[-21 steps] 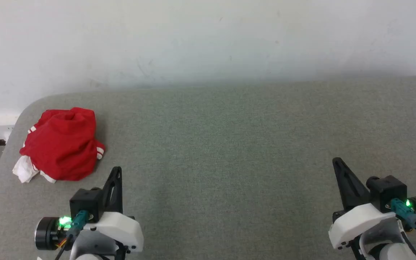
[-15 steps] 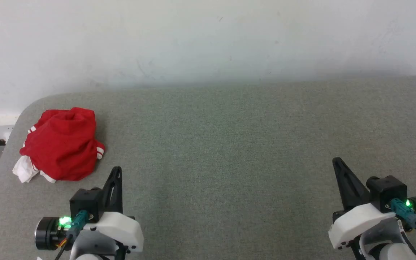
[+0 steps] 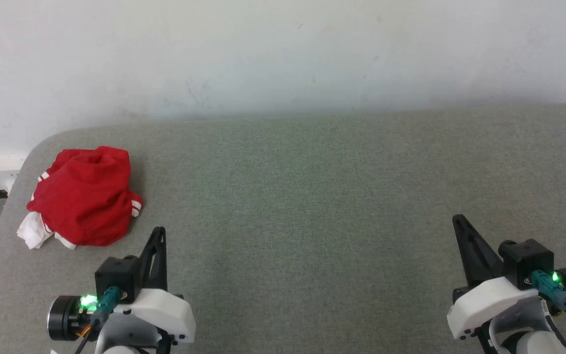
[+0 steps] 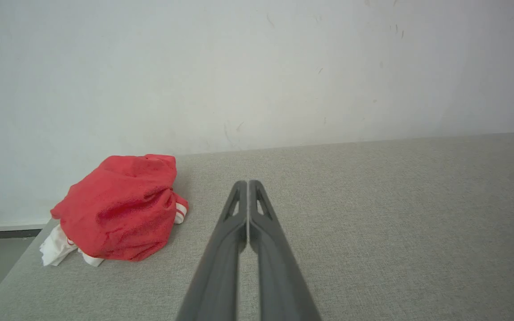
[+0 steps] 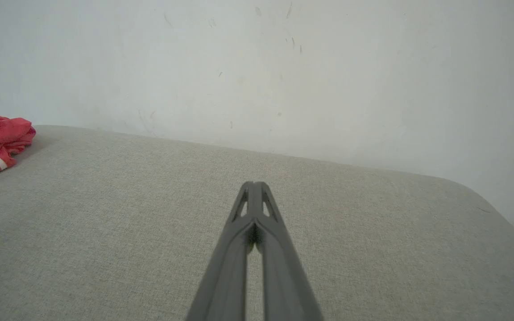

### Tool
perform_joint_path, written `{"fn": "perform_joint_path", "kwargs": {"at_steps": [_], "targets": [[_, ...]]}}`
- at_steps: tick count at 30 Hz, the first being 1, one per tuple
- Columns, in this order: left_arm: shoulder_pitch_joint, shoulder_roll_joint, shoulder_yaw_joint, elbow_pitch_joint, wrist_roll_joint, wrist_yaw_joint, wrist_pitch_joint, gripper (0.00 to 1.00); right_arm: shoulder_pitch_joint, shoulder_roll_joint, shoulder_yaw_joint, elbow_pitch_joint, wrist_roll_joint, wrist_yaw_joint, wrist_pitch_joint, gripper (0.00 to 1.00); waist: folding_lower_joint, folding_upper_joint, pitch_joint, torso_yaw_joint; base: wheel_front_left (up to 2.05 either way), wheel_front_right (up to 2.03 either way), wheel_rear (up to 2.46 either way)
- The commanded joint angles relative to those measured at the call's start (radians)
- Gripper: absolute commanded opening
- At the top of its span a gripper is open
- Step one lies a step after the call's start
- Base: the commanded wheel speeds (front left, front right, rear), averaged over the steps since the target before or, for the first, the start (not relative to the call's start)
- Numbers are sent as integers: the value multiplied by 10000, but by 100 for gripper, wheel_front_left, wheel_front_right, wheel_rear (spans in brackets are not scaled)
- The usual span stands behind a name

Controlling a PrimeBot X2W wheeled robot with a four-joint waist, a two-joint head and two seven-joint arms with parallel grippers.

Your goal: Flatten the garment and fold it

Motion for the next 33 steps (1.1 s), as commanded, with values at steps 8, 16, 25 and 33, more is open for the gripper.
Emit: {"fn": "perform_joint_path", "kwargs": {"at_steps": [8,16,25,33], "targets": [[30,6,18,-9,-24,-26,-113,100,10,0,-164,27,81,0,-111,100,0,0,7,1,0,0,0],[74,8,59,-39,-57,-71,-281,100,11,3,-430,29,153,-1,-279,100,0,0,27,0,0,0,0],[98,3,138,-69,-116,-83,-468,100,20,5,-688,38,207,-2,-466,100,0,0,64,53,0,0,0],[107,-2,200,-118,-160,-91,-636,100,0,8,-905,50,242,-2,-634,100,0,0,127,202,0,0,0]]}}
